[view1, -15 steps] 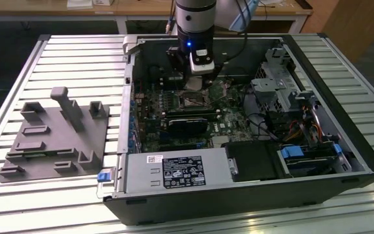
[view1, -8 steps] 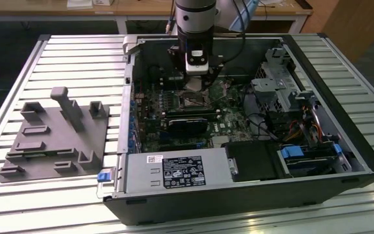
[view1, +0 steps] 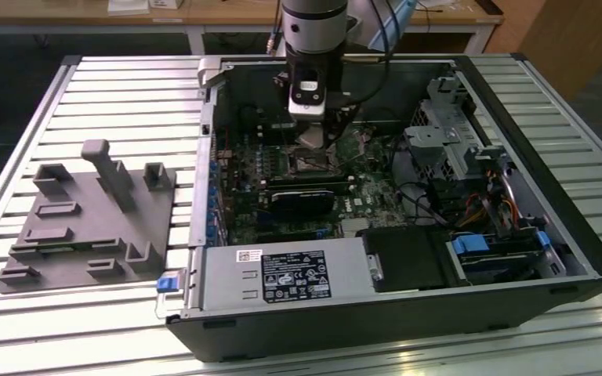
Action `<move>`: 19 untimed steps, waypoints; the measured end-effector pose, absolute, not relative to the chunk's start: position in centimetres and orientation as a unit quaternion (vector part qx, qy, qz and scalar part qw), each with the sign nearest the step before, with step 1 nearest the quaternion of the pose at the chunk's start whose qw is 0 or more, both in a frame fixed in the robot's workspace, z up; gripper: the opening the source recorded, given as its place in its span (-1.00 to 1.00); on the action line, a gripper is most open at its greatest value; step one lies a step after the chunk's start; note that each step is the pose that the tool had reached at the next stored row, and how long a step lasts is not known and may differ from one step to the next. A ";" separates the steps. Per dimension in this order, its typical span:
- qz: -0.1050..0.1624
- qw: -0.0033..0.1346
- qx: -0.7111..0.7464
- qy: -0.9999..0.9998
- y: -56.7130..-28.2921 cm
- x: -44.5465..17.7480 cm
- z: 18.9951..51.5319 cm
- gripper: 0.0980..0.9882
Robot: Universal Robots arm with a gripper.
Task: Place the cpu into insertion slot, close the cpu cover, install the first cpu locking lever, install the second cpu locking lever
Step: 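Place the cpu into insertion slot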
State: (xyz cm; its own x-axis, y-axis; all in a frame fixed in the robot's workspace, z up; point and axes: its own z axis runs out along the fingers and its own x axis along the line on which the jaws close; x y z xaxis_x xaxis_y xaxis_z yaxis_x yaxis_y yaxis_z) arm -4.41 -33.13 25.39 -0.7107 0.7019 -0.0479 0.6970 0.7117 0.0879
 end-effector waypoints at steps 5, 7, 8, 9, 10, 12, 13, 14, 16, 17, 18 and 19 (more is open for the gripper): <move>0.030 0.040 0.419 0.906 -33.1 -4.4 25.3 0.00; 0.029 0.041 0.444 0.894 -33.1 -4.4 25.3 0.00; 0.028 0.042 0.460 0.886 -33.1 -4.4 25.3 0.00; 0.028 0.042 0.468 0.882 -33.1 -4.4 25.2 0.00; 0.027 0.042 0.476 0.878 -33.1 -4.4 25.2 0.00; 0.026 0.043 0.492 0.869 -33.1 -4.4 25.2 0.00; 0.026 0.043 0.500 0.864 -33.1 -4.4 25.2 0.00; 0.026 0.043 0.508 0.860 -33.1 -4.4 25.2 0.00; 0.025 0.043 0.523 0.851 -33.1 -4.4 25.1 0.00; 0.024 0.044 0.531 0.846 -33.1 -4.4 25.1 0.00; 0.024 0.044 0.539 0.841 -33.1 -4.4 25.1 0.00; 0.024 0.044 0.546 0.836 -33.1 -4.4 25.1 0.00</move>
State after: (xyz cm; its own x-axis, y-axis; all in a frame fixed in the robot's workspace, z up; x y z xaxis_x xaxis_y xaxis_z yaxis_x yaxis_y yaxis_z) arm -4.41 -33.13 25.09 -0.3993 0.9156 -0.0479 0.9114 0.4021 0.0878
